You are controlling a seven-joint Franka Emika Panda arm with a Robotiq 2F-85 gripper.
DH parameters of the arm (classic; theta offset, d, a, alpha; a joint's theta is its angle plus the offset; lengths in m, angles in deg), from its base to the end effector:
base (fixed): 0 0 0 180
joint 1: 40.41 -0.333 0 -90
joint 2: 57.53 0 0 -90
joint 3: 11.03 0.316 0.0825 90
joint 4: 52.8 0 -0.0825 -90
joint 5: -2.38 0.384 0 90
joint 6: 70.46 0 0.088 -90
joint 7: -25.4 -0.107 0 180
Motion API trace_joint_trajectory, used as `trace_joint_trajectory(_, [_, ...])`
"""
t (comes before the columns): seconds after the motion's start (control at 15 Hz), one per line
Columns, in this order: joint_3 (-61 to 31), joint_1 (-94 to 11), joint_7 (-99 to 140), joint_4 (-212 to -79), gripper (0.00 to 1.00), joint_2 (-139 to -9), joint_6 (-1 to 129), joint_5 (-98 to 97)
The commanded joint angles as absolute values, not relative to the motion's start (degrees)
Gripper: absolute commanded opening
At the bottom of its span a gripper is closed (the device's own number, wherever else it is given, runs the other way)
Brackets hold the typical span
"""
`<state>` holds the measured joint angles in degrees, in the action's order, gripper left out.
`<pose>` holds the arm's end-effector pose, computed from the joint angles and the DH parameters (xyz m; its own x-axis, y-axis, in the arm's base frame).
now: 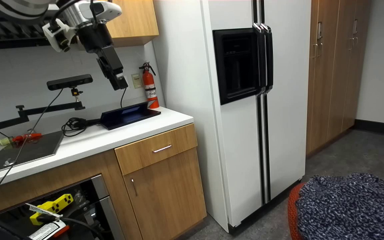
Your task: Open the top drawer of the cabinet to the right.
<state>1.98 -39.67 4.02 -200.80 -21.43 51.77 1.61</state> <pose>0.3664 0.0822 0.4750 0.9634 -0.1714 0.2062 -0.1902 -0.9789 0.0749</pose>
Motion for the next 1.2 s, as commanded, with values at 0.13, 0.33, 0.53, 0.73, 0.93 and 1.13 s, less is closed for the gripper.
trace_joint_trajectory(0.13, [1.40,-40.30,3.70,-200.68,1.00,-21.52,51.59,1.19])
trace_joint_trajectory(0.33, [1.40,-40.30,3.70,-200.68,1.00,-21.52,51.59,1.19])
trace_joint_trajectory(0.53, [1.24,-40.43,3.97,-200.70,1.00,-21.56,51.65,1.36])
trace_joint_trajectory(0.73, [0.64,-40.92,5.02,-200.58,1.00,-21.76,51.28,1.94])
trace_joint_trajectory(0.93, [-0.11,-41.61,5.95,-200.52,1.00,-21.94,51.12,3.08])
trace_joint_trajectory(1.13, [0.61,-40.81,4.53,-200.69,1.00,-22.07,51.52,2.03])
